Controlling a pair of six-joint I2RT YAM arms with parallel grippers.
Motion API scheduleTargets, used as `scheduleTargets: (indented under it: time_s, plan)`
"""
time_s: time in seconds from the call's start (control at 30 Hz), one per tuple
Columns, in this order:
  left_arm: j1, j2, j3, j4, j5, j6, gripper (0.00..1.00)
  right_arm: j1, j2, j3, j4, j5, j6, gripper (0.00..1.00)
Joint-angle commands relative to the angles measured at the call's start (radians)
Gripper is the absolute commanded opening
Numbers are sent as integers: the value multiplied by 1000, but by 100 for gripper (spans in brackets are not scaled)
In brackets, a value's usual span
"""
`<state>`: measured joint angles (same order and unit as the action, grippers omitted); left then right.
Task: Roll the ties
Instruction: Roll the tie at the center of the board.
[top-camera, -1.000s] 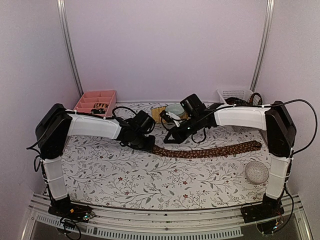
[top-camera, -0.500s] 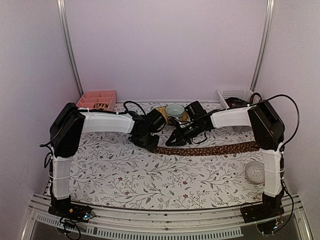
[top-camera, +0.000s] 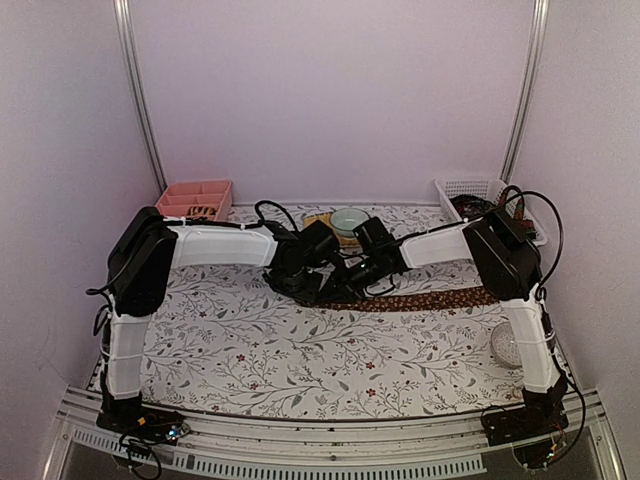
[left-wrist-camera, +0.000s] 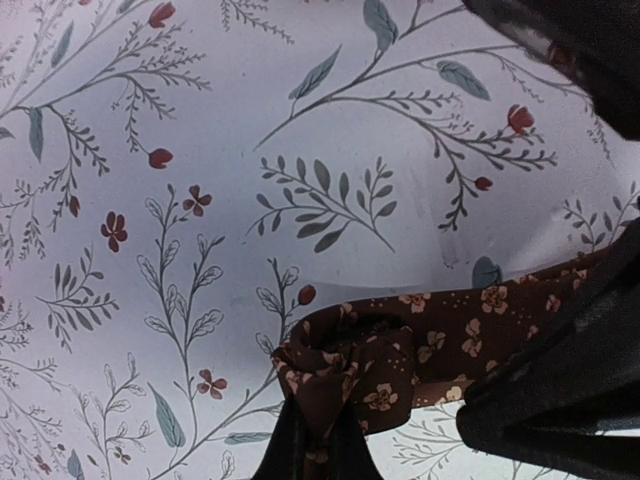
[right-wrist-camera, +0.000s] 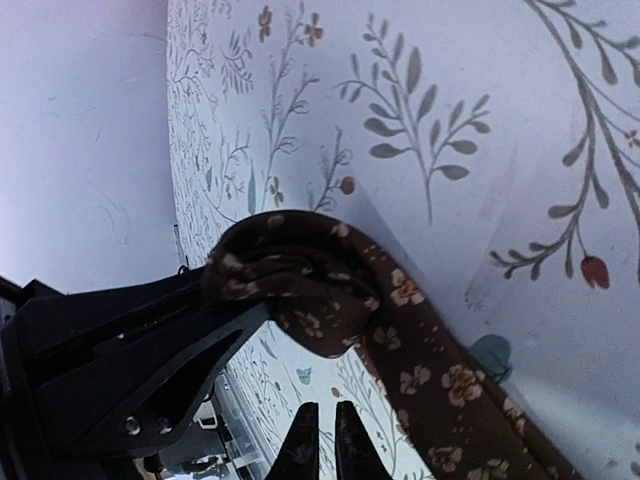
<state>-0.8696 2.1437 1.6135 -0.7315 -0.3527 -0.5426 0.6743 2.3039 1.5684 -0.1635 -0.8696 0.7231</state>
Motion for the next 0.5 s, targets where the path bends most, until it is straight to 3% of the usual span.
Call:
scheduleTargets:
  time_s: [0.0, 0.47]
  plan:
    - [-12, 10, 15, -3, 3, 3, 0, 7, 126, 50, 29, 1, 56, 7]
    - [-12, 12, 8, 24, 18, 8, 0, 15, 170, 112, 1, 5, 76, 5]
